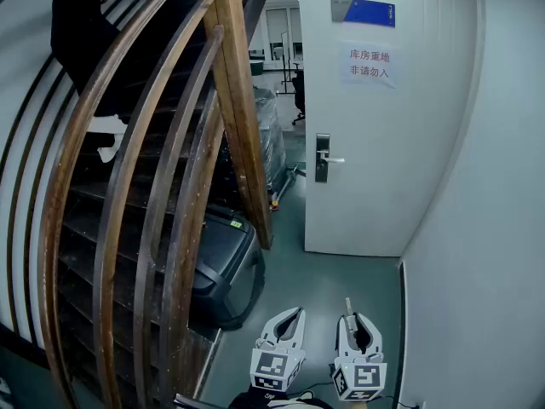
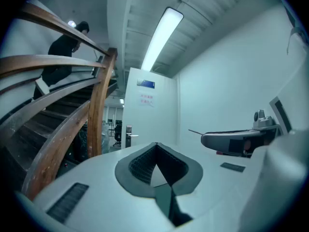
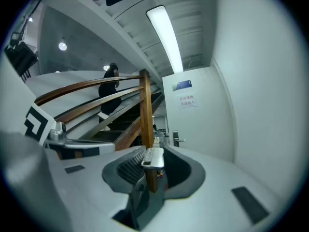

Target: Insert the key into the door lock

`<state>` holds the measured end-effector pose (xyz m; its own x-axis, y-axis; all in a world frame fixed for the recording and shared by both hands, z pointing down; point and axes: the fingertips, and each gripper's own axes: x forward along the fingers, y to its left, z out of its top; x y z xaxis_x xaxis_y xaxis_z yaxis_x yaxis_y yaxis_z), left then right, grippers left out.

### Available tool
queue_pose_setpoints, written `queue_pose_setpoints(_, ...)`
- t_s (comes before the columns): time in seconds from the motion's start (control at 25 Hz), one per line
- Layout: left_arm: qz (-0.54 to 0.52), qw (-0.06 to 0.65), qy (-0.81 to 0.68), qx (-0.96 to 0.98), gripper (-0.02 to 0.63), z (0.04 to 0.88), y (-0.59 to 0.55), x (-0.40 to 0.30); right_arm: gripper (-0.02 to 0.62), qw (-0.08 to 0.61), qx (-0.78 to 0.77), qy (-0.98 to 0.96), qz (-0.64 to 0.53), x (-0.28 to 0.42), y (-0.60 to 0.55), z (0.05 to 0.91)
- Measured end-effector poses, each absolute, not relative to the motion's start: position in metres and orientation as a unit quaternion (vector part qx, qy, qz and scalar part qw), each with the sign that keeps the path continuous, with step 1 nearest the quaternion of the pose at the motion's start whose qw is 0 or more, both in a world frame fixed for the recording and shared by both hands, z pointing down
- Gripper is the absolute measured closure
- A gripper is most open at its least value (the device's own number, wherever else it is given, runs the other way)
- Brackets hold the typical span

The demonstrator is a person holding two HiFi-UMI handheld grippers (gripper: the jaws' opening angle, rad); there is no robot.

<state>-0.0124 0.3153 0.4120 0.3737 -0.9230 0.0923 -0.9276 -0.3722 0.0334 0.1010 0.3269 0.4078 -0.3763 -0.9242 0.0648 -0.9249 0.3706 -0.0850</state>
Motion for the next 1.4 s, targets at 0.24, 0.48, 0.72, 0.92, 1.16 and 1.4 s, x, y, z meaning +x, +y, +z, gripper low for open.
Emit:
queue_pose_setpoints(0.24,0.022,0.040,-0.561,0.826,0.603,0.411,0.311,-0.005,0.477,0.002,0.555,-0.830,0.048,0.107,0.322,0.407)
queue_pose_setpoints(0.48,0.021,0.045,-0.565,0.823,0.603,0.416,0.307,0.003,0.477,0.004,0.551,-0.833,0.050,0.114,0.318,0.412)
queue_pose_setpoints(0.72,0.019,0.047,-0.564,0.824,0.603,0.420,0.301,0.019,0.477,-0.001,0.548,-0.835,0.054,0.125,0.313,0.416)
queue_pose_setpoints(0.92,0.022,0.054,-0.565,0.823,0.603,0.432,0.293,0.026,0.477,-0.003,0.542,-0.838,0.063,0.127,0.305,0.426)
queue_pose_setpoints(1.16,0.022,0.064,-0.571,0.818,0.603,0.449,0.258,0.020,0.477,0.001,0.533,-0.844,0.067,0.120,0.272,0.439)
queue_pose_setpoints(1.4,0.017,0.071,-0.564,0.823,0.603,0.463,0.188,0.014,0.477,0.008,0.531,-0.845,0.069,0.108,0.205,0.453)
